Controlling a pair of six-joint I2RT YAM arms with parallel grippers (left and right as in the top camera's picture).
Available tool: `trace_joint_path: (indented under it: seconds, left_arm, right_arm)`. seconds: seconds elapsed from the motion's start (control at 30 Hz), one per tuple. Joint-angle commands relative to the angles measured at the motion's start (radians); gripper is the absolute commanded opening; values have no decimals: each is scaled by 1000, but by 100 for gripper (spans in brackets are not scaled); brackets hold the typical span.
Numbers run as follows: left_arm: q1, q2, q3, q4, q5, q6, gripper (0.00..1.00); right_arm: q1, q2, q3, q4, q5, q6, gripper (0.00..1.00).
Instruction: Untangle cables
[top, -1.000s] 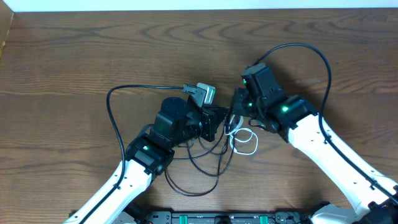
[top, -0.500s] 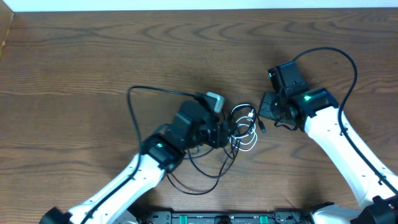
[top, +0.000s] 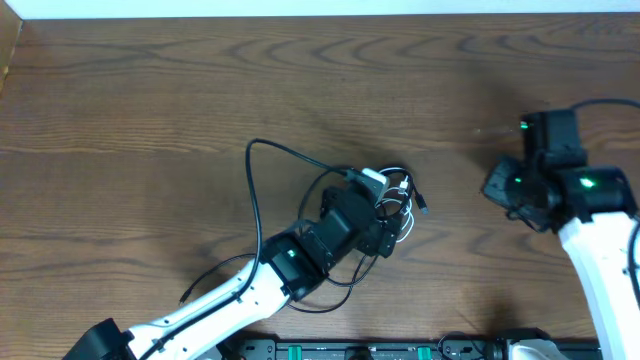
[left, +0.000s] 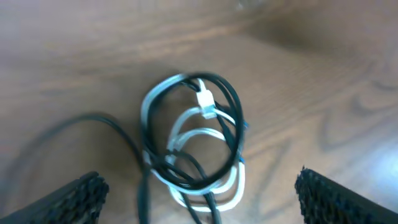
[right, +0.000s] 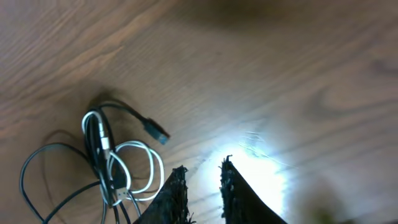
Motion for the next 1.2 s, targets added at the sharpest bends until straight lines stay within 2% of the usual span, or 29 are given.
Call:
trace_joint_path:
  seconds: [0.0, 0.2, 0.43, 0.63, 0.8, 1.0, 1.07, 1.17]
  left_arm:
    - [-6, 2, 93, -16, -210, 100, 100]
    - [-12, 100, 212, -45, -202, 168, 98]
    - [-74, 249, 234, -45, -203, 168, 86]
    - [-119, 327, 234, -21, -212, 168, 73]
    - [-120, 393, 234, 23, -219, 168, 73]
    - [-120, 472, 234, 82, -308, 169, 69]
    - [-118, 488, 234, 111, -356, 169, 60]
    - [-109, 496, 234, 126, -429, 168, 29]
  right_arm:
    - [-39, -71, 5, -24, 8, -34, 20]
    - [-61, -178, 5, -60, 8, -39, 27]
    - [-61, -248, 5, -69, 16, -69, 38]
    - [-61, -254, 4, -100, 16, -70, 38]
    - [-61, -254, 4, -113, 16, -84, 37]
    - [-61, -254, 4, -131, 16, -92, 37]
    - [-61, -254, 4, -133, 16, -108, 37]
    - [-61, -254, 4, -143, 21, -109, 36]
